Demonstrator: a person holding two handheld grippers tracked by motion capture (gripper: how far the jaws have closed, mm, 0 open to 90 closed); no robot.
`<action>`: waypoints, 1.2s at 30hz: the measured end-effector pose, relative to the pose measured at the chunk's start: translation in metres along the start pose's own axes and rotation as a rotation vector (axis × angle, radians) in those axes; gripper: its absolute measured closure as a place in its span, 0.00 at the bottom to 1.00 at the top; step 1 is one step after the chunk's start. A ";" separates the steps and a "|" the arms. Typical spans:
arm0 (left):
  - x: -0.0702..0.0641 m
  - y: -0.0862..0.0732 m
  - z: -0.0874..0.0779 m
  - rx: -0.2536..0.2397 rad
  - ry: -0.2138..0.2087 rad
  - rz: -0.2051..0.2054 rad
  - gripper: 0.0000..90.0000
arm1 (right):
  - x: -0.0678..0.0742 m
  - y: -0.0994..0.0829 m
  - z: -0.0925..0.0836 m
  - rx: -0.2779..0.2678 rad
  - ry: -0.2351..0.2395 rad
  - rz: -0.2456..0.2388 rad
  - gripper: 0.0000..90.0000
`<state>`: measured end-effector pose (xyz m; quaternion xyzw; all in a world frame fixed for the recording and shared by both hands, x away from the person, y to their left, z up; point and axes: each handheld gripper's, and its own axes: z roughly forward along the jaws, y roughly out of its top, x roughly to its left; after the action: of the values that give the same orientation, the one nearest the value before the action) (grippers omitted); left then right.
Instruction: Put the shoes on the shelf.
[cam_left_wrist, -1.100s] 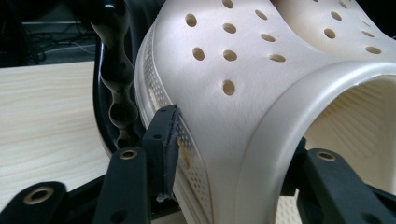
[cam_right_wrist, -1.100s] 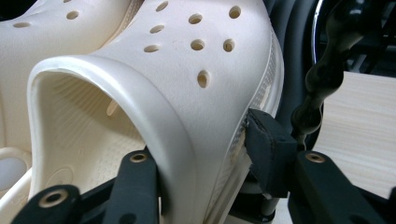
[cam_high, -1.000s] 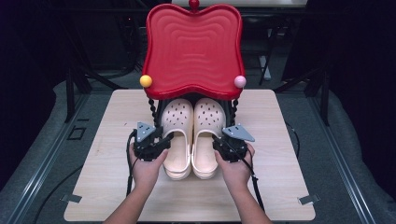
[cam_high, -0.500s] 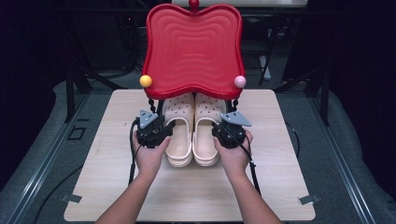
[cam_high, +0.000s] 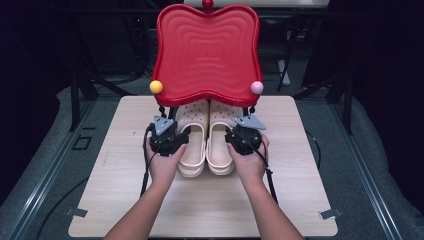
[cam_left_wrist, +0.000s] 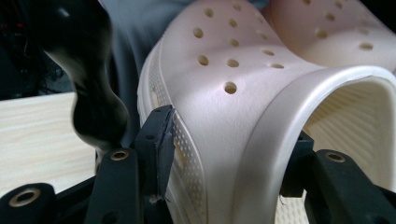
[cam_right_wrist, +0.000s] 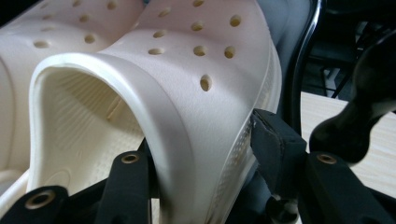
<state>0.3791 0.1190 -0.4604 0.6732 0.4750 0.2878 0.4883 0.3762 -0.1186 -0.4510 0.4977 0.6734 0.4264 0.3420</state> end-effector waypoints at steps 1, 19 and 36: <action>0.000 0.000 0.000 -0.001 0.000 -0.002 0.54 | 0.000 0.000 0.000 0.005 0.001 0.003 0.58; 0.002 -0.003 -0.017 -0.032 -0.016 -0.005 0.50 | -0.001 -0.002 -0.008 0.038 0.024 -0.042 0.57; 0.004 -0.004 -0.027 -0.047 -0.026 -0.007 0.50 | 0.001 0.000 -0.013 0.039 0.025 -0.042 0.48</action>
<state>0.3566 0.1333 -0.4546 0.6635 0.4642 0.2884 0.5110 0.3639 -0.1204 -0.4458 0.4847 0.6961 0.4120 0.3328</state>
